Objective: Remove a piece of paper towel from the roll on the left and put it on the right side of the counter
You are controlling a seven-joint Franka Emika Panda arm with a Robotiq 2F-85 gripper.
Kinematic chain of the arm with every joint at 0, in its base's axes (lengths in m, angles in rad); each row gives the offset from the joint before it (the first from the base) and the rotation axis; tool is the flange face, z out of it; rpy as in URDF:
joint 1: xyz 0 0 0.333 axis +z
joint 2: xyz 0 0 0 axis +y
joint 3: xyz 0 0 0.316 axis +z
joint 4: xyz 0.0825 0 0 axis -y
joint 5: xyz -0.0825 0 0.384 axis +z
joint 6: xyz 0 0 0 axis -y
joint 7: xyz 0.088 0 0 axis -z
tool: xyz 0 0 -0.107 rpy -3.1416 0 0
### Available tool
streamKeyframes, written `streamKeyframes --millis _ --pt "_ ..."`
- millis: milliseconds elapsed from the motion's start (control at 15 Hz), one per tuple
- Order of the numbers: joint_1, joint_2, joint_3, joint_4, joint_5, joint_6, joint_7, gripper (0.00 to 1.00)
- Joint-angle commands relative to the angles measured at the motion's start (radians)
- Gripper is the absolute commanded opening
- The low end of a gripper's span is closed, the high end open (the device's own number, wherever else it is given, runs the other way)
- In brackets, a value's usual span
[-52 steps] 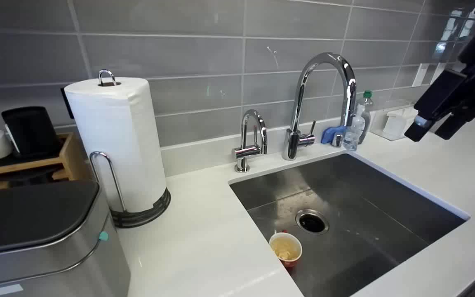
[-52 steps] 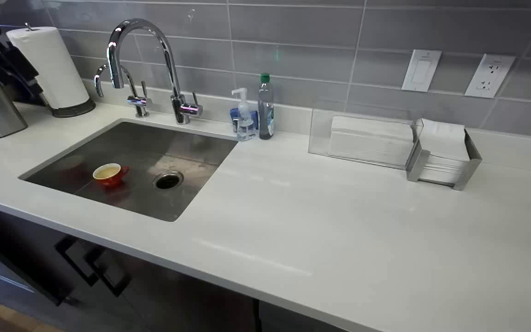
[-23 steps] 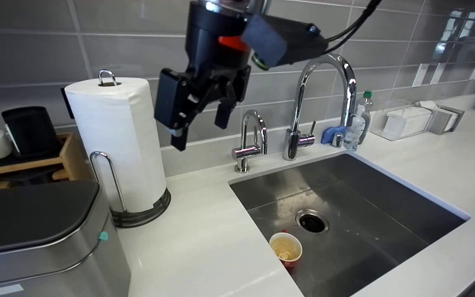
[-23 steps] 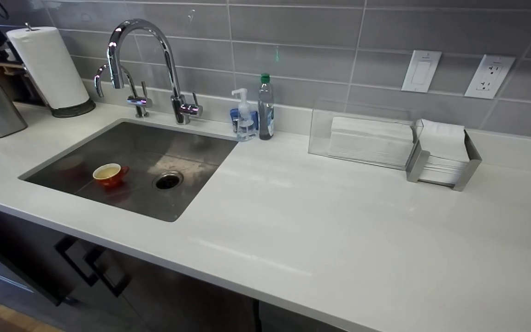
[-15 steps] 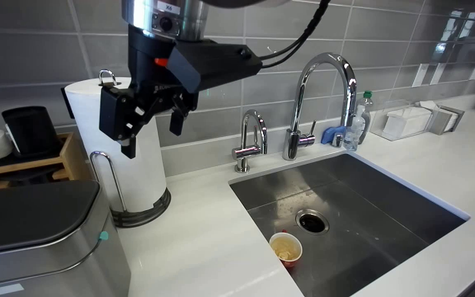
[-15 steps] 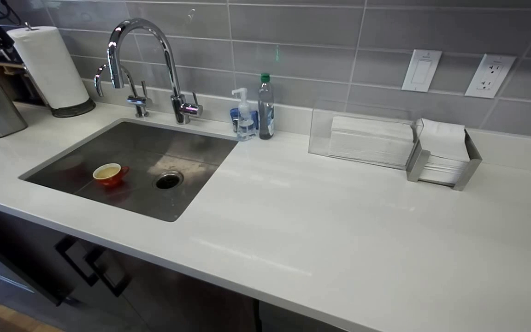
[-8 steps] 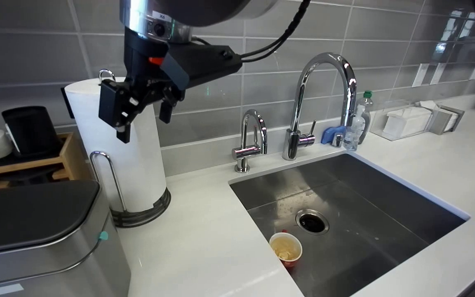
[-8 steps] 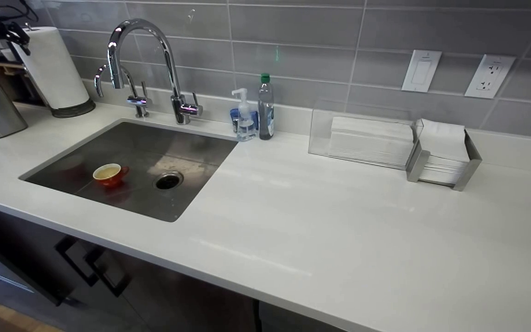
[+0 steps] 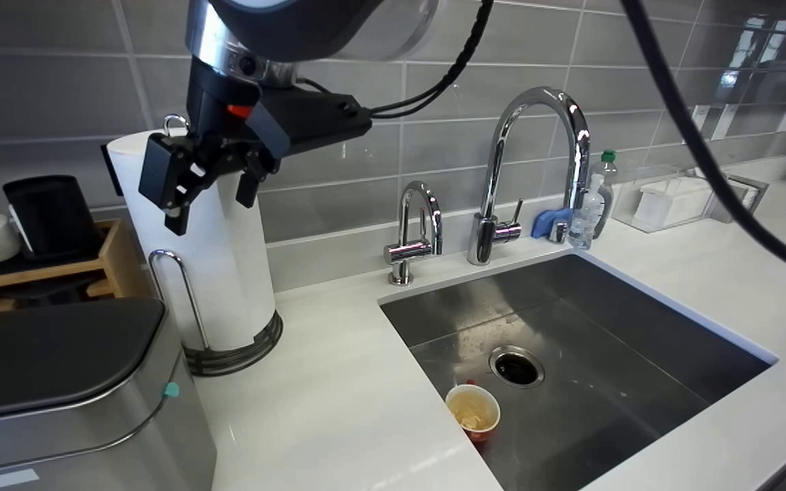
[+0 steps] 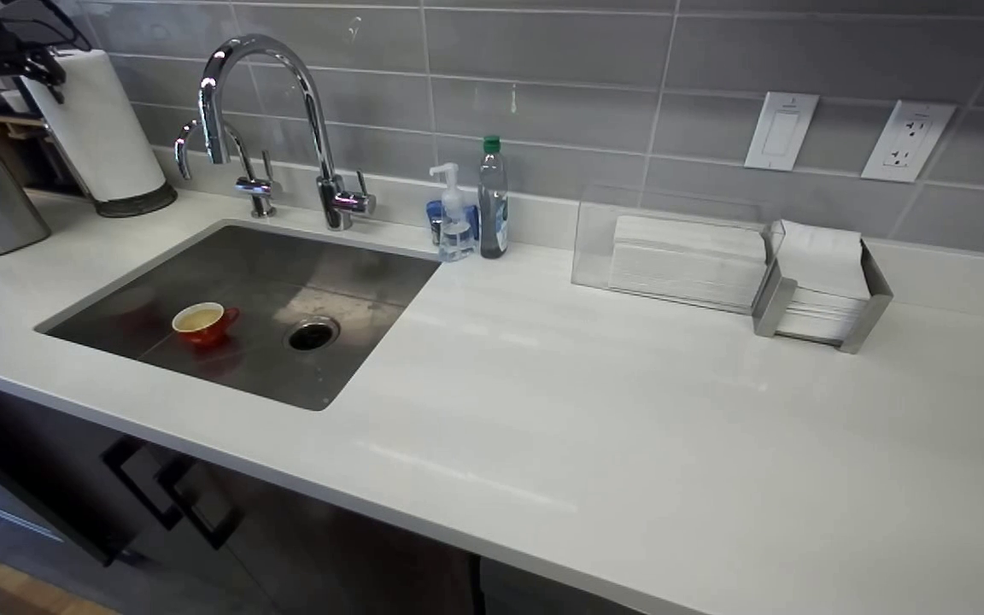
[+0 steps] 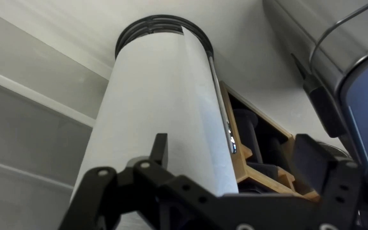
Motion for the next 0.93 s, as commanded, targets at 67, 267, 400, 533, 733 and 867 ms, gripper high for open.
streamKeyframes --millis 67,267,400,533,733,867 --pt "0.010 0.094 0.016 0.146 0.084 -0.042 -0.060 1.00" --pt "0.016 0.129 0.023 0.199 0.110 -0.029 -0.088 1.00" --pt "0.028 0.149 0.012 0.230 0.105 -0.030 -0.096 0.83" --pt "0.020 0.153 0.037 0.229 0.101 -0.032 -0.100 0.68" --pt "0.019 0.159 0.055 0.237 0.103 -0.051 -0.106 0.75" --pt "0.023 0.158 0.059 0.235 0.097 -0.053 -0.097 0.83"
